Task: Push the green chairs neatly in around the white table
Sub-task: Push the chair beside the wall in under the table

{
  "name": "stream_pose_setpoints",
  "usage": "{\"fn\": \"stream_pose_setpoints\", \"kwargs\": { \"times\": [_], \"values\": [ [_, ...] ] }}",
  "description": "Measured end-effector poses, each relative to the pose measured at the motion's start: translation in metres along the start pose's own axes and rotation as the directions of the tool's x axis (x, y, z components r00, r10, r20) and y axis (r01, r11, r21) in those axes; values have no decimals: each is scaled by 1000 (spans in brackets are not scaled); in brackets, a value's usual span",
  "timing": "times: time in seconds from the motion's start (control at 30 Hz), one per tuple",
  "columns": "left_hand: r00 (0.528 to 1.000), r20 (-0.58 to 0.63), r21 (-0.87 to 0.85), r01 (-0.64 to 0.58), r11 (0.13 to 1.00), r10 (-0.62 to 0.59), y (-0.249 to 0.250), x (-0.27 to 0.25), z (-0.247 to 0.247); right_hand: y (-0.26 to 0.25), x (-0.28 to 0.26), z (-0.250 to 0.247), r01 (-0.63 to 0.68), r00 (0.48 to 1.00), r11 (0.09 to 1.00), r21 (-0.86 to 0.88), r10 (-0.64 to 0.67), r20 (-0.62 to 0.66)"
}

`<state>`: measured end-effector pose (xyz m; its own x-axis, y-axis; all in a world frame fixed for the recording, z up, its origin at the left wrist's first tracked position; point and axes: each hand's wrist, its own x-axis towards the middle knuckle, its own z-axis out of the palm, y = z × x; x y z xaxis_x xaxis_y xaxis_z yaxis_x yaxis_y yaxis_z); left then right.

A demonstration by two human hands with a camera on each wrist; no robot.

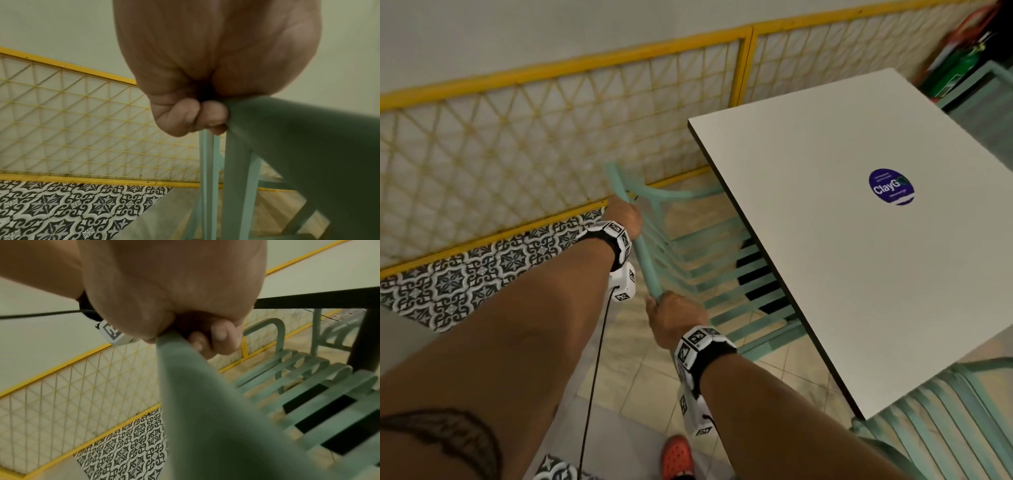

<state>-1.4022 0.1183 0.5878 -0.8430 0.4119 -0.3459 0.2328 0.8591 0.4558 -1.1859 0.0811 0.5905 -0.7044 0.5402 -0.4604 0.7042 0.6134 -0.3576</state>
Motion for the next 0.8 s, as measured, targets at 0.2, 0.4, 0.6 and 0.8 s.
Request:
{"fn": "stream_pose_setpoints", "kwargs": {
  "times": [0.2,0.4,0.6,0.8],
  "values": [
    [997,-3,127,-71,989,72,0,-18,-2,6,-10,-2,-6,1000,1000,1,6,25],
    [999,31,78,-43,996,41,0,0,1,0,-1,-5,-1,1000,999,34,0,4],
    [995,32,-136,95,986,-91,-1,4,0,-1,-5,-10,-49,998,998,37,48,32],
    [1000,-18,-62,-8,998,7,-8,-31,-11,48,-20,-38,-138,957,872,470,-5,291]
  ]
}}
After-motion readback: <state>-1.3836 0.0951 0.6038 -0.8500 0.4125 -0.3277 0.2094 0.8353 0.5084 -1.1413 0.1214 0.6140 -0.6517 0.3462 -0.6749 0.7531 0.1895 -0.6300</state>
